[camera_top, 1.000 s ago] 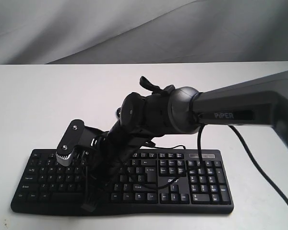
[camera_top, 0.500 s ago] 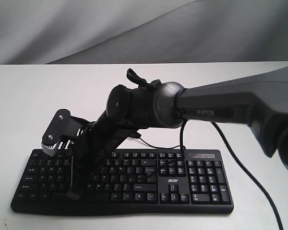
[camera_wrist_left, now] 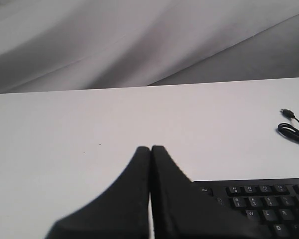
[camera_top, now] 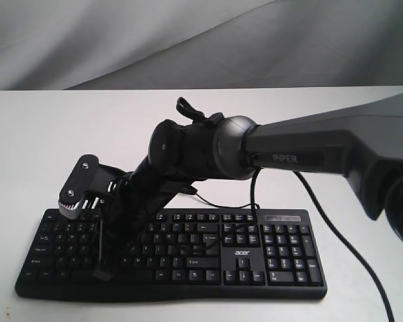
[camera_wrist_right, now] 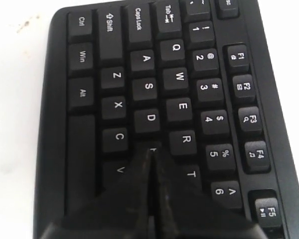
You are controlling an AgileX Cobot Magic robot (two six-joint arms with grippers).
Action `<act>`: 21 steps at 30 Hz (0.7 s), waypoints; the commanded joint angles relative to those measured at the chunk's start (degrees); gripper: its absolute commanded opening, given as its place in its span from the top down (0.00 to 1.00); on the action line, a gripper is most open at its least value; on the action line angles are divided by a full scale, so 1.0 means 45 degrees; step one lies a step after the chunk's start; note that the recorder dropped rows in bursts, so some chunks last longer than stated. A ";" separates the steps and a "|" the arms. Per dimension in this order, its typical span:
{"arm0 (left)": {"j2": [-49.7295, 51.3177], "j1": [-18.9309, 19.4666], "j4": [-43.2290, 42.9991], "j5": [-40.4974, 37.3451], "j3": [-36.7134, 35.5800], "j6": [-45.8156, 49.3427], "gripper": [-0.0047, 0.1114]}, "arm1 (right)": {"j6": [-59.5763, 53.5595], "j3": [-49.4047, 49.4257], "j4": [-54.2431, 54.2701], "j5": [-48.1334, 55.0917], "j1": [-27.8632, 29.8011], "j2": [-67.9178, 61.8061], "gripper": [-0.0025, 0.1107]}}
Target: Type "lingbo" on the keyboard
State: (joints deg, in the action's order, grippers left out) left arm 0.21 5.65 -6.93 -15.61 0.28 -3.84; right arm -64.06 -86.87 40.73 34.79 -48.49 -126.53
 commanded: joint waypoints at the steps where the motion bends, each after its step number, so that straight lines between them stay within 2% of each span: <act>1: -0.0047 0.0013 0.0048 0.0086 -0.0062 -0.0027 0.96 | 0.0083 -0.0057 -0.0050 0.0071 -0.0014 0.0032 0.98; 21: -0.0047 0.0013 0.0048 0.0086 -0.0062 -0.0027 0.96 | 0.0162 -0.0057 -0.0148 0.0050 -0.0014 -0.0291 0.98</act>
State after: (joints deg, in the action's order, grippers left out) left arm 0.21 5.65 -6.93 -15.61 0.28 -3.84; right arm -63.38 -86.91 40.29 34.79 -48.49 -127.54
